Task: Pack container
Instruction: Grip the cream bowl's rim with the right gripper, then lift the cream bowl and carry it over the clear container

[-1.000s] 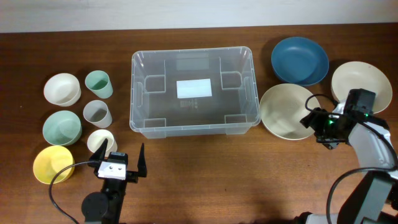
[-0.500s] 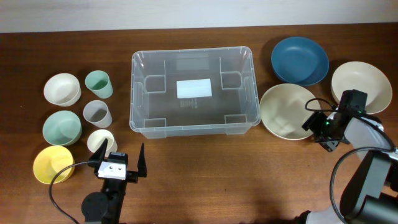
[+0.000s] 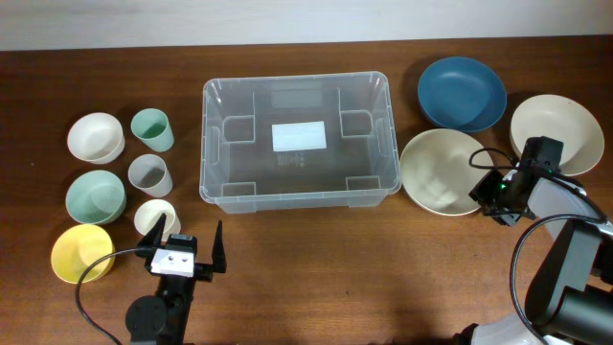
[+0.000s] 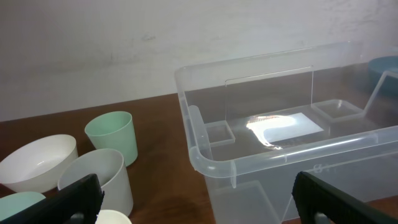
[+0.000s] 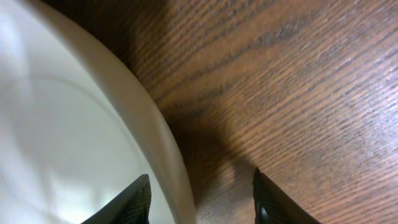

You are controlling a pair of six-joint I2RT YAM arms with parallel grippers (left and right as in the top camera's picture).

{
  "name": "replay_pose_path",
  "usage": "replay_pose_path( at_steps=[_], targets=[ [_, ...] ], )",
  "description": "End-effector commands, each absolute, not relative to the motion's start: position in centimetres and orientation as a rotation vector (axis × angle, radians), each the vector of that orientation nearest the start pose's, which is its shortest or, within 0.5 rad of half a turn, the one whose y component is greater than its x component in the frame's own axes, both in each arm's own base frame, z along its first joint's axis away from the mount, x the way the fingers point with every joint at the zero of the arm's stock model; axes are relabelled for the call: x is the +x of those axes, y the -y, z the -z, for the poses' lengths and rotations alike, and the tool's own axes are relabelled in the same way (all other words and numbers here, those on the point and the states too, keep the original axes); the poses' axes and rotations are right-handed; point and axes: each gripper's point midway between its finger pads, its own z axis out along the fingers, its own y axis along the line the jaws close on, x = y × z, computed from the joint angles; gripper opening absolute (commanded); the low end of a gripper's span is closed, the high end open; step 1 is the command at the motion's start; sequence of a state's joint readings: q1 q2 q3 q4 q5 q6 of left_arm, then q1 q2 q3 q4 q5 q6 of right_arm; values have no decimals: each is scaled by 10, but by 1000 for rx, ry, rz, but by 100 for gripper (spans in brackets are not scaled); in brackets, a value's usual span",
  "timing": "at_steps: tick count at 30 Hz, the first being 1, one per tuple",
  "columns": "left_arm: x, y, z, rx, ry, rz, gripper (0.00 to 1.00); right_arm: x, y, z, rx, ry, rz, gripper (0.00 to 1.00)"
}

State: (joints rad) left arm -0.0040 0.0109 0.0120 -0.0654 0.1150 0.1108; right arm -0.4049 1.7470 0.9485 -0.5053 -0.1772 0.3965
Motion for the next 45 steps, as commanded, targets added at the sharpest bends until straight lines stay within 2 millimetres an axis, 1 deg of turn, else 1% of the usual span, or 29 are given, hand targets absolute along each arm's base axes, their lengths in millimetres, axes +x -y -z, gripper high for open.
replay_pose_path(
  at_steps=[1,2,3,4,5,7,8,10,13,21,25,27,30,33,34,37,38,39,40,41,42,43,44,45],
  targets=[
    [245,18,-159,165,-1630,10,99,328,104,8,1097,-2678,-270,48],
    [245,18,-159,165,-1630,10,99,329,103,8,1095,-2674,-275,45],
    [245,18,-159,165,-1630,9,99,330,104,7,1093,-2670,-277,38],
    [245,18,-159,165,-1630,10,99,331,104,7,1090,-2665,-275,29],
    [245,18,-159,165,-1630,10,100,332,105,7,1088,-2662,-276,22],
    [245,18,-159,165,-1630,10,100,332,105,6,1087,-2658,-275,11],
    [245,18,-159,165,-1630,10,99,333,105,6,1088,-2657,-275,4],
    [245,18,-159,165,-1630,10,99,332,106,6,1089,-2656,-275,4],
    [245,18,-159,165,-1630,10,99,331,108,6,1141,-2635,-295,4],
    [245,18,-159,165,-1630,10,99,332,118,-9,1237,-2490,-644,4],
    [245,18,-159,165,-1630,10,99,337,113,-25,1148,-2421,-848,4],
    [245,18,-159,165,-1630,10,99,338,111,-31,1102,-2398,-907,4],
    [245,18,-159,165,-1630,10,99,341,103,-40,1049,-2372,-990,4],
    [245,18,-159,165,-1630,10,99,348,96,-63,978,-2290,-1107,4],
    [245,18,-159,165,-1630,10,99,351,96,-77,936,-2248,-1134,4],
    [245,18,-159,165,-1630,10,99,353,106,-107,902,-2183,-1110,4],
    [245,18,-159,165,-1630,10,99,353,112,-128,895,-2142,-1084,4],
    [245,18,-159,165,-1630,10,99,351,116,-141,892,-2117,-1071,4],
    [245,18,-159,165,-1630,10,99,350,117,-155,880,-2094,-1058,4],
    [245,18,-159,165,-1630,10,99,348,118,-173,856,-2068,-1035,4],
    [245,18,-159,165,-1630,10,100,347,116,-186,828,-2054,-1020,4],
    [245,18,-159,165,-1630,10,99,344,107,-215,764,-2027,-991,4],
    [245,18,-159,165,-1630,10,99,343,100,-227,725,-2019,-981,4],
    [245,18,-159,165,-1630,10,99,340,85,-246,662,-2012,-975,4]
  ],
)
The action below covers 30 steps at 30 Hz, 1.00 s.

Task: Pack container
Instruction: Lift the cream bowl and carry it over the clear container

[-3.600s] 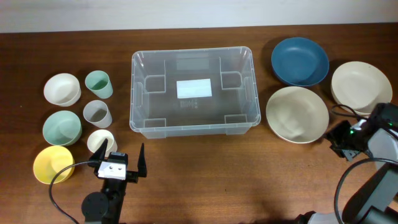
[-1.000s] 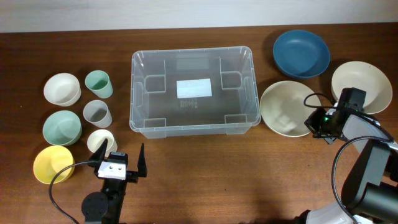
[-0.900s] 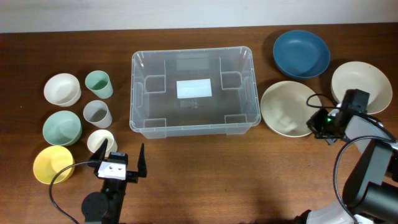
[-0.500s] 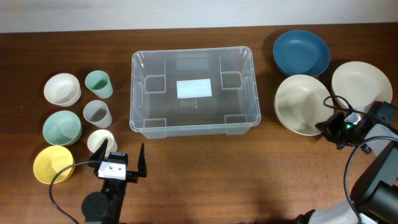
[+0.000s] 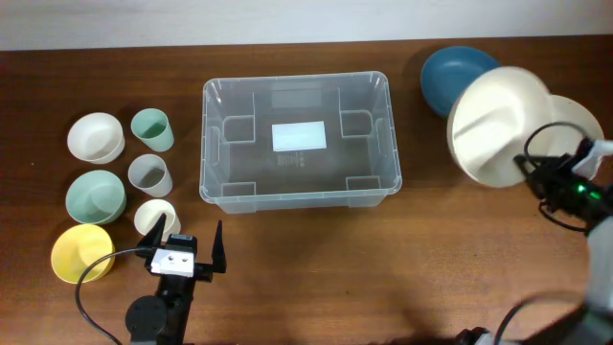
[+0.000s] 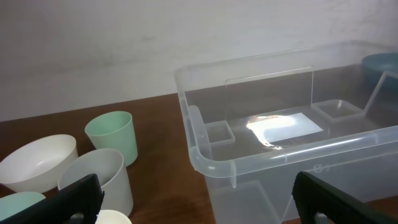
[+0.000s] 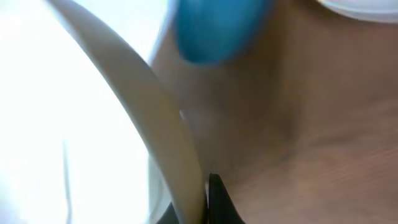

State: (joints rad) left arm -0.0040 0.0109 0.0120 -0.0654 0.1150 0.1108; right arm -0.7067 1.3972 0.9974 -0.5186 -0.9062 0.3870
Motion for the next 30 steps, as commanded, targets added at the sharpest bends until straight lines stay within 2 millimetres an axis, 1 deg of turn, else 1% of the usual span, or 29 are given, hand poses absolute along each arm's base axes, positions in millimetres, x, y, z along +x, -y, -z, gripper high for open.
replay_pose_path(
  at_steps=[1,2,4,5,7,9,10,11,13,14,15,16,17,18,20,21,25,27,30],
  targets=[
    [245,18,-159,165,-1630,10,99,337,64,-264,598,-2014,-975,4],
    [245,18,-159,165,-1630,10,99,335,51,-272,560,-2018,-970,4],
    [245,18,-159,165,-1630,10,99,335,6,-291,474,-2041,-909,4],
    [245,18,-159,165,-1630,10,99,338,-11,-295,449,-2046,-867,4],
    [245,18,-159,165,-1630,10,99,344,-34,-297,427,-2048,-795,4],
    [245,18,-159,165,-1630,10,99,352,-63,-291,451,-2062,-721,4],
    [245,18,-159,165,-1630,10,99,355,-78,-289,430,-2067,-703,4],
    [245,18,-159,165,-1630,10,99,360,-111,-284,367,-2081,-703,5],
    [245,18,-159,165,-1630,10,99,367,-145,-276,296,-2096,-699,6],
    [245,18,-159,165,-1630,10,99,370,-154,-270,288,-2109,-675,6],
    [245,18,-159,165,-1630,10,99,379,-168,-255,281,-2144,-607,6],
    [245,18,-159,165,-1630,10,100,389,-183,-242,264,-2180,-581,5],
    [245,18,-159,165,-1630,10,99,394,-190,-237,255,-2194,-580,5],
    [245,18,-159,165,-1630,10,99,406,-200,-229,247,-2217,-572,4],
    [245,18,-159,165,-1630,10,99,420,-207,-223,249,-2234,-563,4],
    [245,18,-159,165,-1630,10,99,432,-214,-218,249,-2240,-561,4],
    [245,18,-159,165,-1630,10,99,447,-231,-209,228,-2246,-614,4],
    [245,18,-159,165,-1630,10,99,452,-234,-194,280,-2269,-629,4],
    [245,18,-159,165,-1630,10,99,455,-241,-172,275,-2314,-640,4]
  ],
)
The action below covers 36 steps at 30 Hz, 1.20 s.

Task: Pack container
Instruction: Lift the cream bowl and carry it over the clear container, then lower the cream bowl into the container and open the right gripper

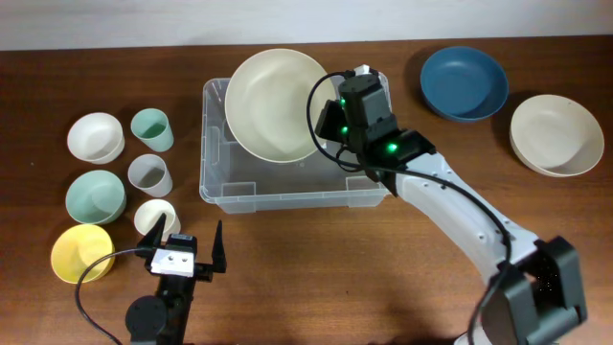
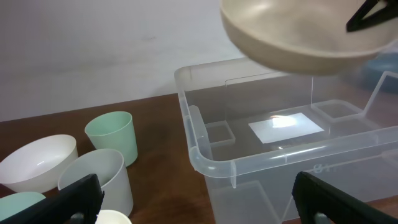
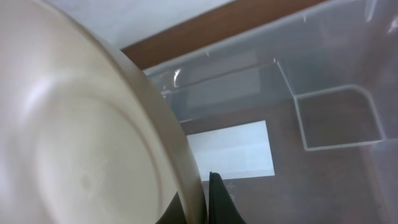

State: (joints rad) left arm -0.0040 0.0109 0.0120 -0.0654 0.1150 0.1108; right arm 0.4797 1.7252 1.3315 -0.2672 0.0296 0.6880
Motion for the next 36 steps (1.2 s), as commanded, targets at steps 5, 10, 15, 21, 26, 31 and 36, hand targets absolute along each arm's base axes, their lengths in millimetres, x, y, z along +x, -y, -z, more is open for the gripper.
replay_pose_path(
  at_steps=[5,10,15,21,26,31,36],
  targets=[
    [245,18,-159,165,-1630,10,99,456,-255,-144,243,-2373,-694,4],
    [245,18,-159,165,-1630,10,99,457,-261,-135,232,-2384,-705,4],
    [245,18,-159,165,-1630,10,99,453,-269,-119,239,-2417,-698,4],
    [245,18,-159,165,-1630,10,99,449,-275,-99,258,-2459,-691,4],
    [245,18,-159,165,-1630,10,99,446,-275,-96,259,-2478,-693,5],
    [245,18,-159,165,-1630,10,99,440,-272,-90,264,-2511,-672,6],
    [245,18,-159,165,-1630,10,99,438,-275,-91,257,-2518,-693,8]
  ],
)
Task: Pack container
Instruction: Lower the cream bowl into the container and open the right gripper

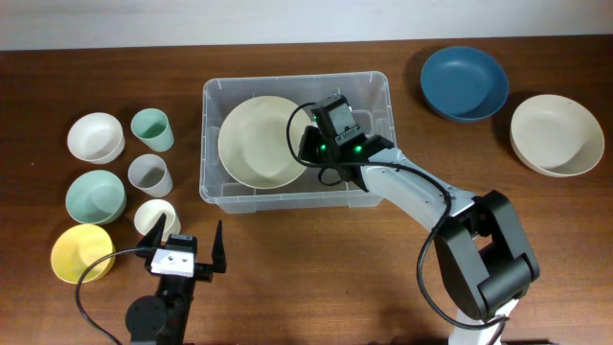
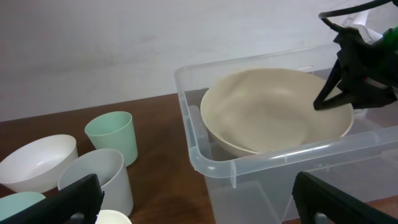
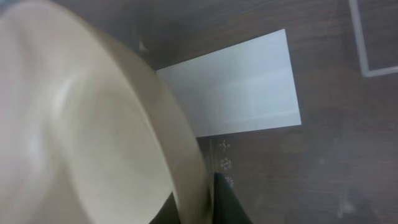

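A clear plastic container [image 1: 374, 91] stands mid-table. Inside its left half sits a large cream bowl [image 1: 257, 142], also seen in the left wrist view as the cream bowl [image 2: 273, 118]. My right gripper [image 1: 308, 146] is down in the container, shut on the bowl's right rim; the rim [image 3: 180, 143] fills the right wrist view with one dark fingertip [image 3: 225, 202] against it. My left gripper [image 1: 192, 251] stands open near the front left of the table, holding nothing, beside the cups.
A blue bowl [image 1: 462, 88] and stacked cream bowls [image 1: 556, 134] lie right of the container. At left stand a white bowl [image 1: 96, 137], a green bowl [image 1: 95, 196], a yellow bowl [image 1: 81, 253], and green [image 1: 151, 128], grey [image 1: 150, 174] and white [image 1: 156, 218] cups.
The right gripper has gone down with the cream bowl, from above the container's back left to inside its left half. The left arm has not moved.
The right gripper stood open astride the rim of a cream bowl right of the container. Then it held that bowl lifted and tilted at the far right. Later the bowl hung over the container, and now it is low inside it.
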You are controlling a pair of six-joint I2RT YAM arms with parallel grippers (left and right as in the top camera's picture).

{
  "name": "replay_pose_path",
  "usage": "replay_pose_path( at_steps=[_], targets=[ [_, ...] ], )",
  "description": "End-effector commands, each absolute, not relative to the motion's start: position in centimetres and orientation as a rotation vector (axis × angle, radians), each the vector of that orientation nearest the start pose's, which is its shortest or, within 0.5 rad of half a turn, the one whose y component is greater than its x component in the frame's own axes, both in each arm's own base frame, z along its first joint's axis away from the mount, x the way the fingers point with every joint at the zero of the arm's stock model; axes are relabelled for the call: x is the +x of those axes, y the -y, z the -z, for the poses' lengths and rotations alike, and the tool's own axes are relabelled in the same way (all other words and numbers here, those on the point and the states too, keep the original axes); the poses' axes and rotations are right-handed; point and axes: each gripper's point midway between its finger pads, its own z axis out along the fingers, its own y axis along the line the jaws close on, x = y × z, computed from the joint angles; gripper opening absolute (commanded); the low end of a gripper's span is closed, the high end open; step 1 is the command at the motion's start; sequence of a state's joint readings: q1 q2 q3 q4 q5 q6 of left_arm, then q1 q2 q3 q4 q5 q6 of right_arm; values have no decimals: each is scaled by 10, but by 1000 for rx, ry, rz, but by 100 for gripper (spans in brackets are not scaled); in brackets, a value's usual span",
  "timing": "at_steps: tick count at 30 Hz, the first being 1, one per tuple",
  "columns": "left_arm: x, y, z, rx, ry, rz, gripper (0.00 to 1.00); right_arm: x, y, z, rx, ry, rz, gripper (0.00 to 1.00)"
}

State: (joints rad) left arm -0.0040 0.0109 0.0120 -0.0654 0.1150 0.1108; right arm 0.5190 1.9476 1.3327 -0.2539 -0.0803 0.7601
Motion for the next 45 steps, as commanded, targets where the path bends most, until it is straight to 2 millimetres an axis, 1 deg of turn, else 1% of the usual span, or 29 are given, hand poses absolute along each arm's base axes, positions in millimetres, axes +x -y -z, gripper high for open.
replay_pose_path(
  at_steps=[1,5,10,11,13,14,15,20,24,26,29,31,35,37,39,41,42,43,44,45],
  targets=[
    [245,18,-159,165,-1630,10,99,437,-277,-91,252,-2521,-701,8],
    [245,18,-159,165,-1630,10,99,434,-280,-90,284,-2532,-729,10],
    [245,18,-159,165,-1630,10,99,433,-281,-90,279,-2538,-741,23],
    [245,18,-159,165,-1630,10,99,432,-283,-90,274,-2542,-755,37],
    [245,18,-159,165,-1630,10,99,431,-283,-90,272,-2543,-758,56],
    [245,18,-159,165,-1630,10,99,431,-283,-90,272,-2543,-758,61],
    [245,18,-159,165,-1630,10,100,431,-283,-90,271,-2543,-757,64],
    [245,18,-159,165,-1630,10,100,436,-278,-93,261,-2530,-742,72],
    [245,18,-159,165,-1630,10,99,443,-272,-105,216,-2506,-734,75],
    [245,18,-159,165,-1630,9,99,445,-265,-113,230,-2514,-734,76],
    [245,18,-159,165,-1630,10,100,448,-254,-113,260,-2524,-712,76],
    [245,18,-159,165,-1630,10,99,450,-246,-110,285,-2534,-696,77],
    [245,18,-159,165,-1630,10,100,449,-237,-103,310,-2561,-673,76],
    [245,18,-159,165,-1630,10,99,449,-235,-101,315,-2563,-659,69],
    [245,18,-159,165,-1630,10,99,450,-233,-101,320,-2559,-647,57],
    [245,18,-159,165,-1630,10,99,451,-232,-100,325,-2555,-633,39],
    [245,18,-159,165,-1630,10,99,452,-230,-100,329,-2552,-622,31],
    [245,18,-159,165,-1630,10,99,453,-230,-101,329,-2548,-623,25],
    [245,18,-159,165,-1630,10,99,455,-232,-103,310,-2536,-636,16],
    [245,18,-159,165,-1630,10,99,456,-235,-108,279,-2524,-654,10]
  ],
)
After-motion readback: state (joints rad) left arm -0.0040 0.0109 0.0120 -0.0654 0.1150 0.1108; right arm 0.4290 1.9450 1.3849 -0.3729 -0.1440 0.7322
